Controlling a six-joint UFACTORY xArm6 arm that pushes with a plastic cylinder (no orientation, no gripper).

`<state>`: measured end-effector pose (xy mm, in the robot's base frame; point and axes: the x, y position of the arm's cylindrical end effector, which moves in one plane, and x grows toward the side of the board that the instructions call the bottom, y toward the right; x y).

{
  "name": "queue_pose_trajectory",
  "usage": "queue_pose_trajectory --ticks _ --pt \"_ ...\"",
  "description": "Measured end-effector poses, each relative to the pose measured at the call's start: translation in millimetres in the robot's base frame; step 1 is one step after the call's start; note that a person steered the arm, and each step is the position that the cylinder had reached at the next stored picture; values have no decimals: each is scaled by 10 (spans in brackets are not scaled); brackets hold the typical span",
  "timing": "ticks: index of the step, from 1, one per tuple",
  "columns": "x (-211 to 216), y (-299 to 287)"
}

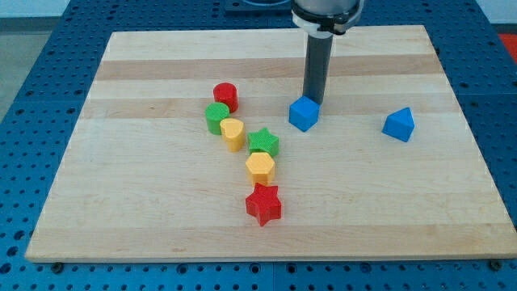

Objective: Place the blue cube diagonally bottom left to the blue triangle

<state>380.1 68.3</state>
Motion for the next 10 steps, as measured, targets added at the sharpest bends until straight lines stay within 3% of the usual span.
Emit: queue_pose_trajectory --ticks 3,7,8,10 --pt "257 -1" --pt "275 -172" --pt "214 -124" --pt "-606 740"
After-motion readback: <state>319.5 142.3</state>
